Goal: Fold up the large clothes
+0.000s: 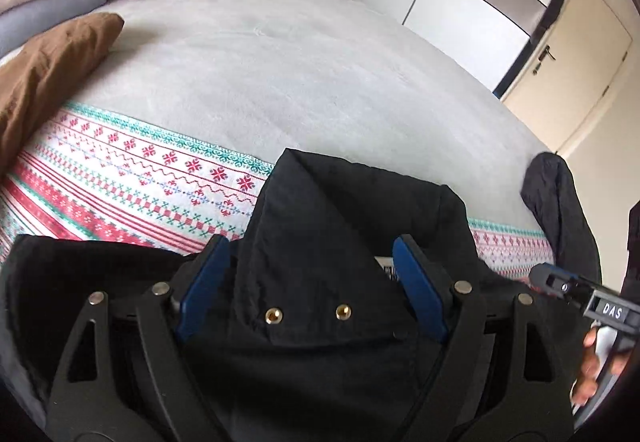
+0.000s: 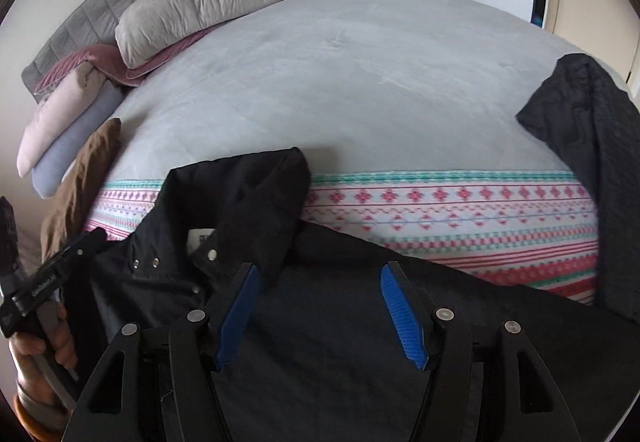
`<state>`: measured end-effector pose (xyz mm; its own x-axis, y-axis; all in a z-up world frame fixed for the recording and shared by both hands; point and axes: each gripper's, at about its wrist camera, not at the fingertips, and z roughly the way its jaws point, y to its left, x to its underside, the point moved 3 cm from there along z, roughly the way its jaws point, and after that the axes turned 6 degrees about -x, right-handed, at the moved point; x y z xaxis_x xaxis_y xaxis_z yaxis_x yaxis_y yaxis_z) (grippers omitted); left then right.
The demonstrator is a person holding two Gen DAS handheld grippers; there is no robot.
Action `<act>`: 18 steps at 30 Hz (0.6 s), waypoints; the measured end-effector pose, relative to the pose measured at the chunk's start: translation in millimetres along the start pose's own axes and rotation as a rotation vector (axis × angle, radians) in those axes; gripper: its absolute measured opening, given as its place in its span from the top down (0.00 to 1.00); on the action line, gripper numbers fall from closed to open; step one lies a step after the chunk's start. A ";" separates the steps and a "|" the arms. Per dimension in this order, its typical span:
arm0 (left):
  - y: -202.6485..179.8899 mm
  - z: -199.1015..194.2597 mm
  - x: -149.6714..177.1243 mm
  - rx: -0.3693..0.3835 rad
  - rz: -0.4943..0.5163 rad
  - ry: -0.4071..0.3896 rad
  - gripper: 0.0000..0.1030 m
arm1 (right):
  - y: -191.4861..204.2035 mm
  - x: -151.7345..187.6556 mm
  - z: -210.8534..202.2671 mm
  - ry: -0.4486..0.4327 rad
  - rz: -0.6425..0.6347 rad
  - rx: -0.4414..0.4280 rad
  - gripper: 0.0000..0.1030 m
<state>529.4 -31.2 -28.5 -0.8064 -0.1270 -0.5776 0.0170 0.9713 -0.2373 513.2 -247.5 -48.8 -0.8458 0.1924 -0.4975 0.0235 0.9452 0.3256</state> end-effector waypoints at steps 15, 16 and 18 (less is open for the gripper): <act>-0.5 26.3 24.6 0.047 -0.006 -0.153 0.93 | 36.2 -20.6 110.4 0.065 -0.022 0.157 0.39; 2.9 21.8 24.1 0.061 -0.022 -0.170 0.94 | 35.6 -19.6 109.8 0.077 -0.016 0.185 0.39; 6.0 14.5 21.8 0.093 -0.050 -0.198 0.94 | 29.1 -15.3 110.3 0.100 0.029 0.245 0.47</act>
<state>520.5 -31.1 -53.8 -0.6757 -0.2209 -0.7033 0.0417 0.9411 -0.3356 585.7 -193.9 -120.4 -0.8912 0.2045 -0.4048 0.1664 0.9777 0.1278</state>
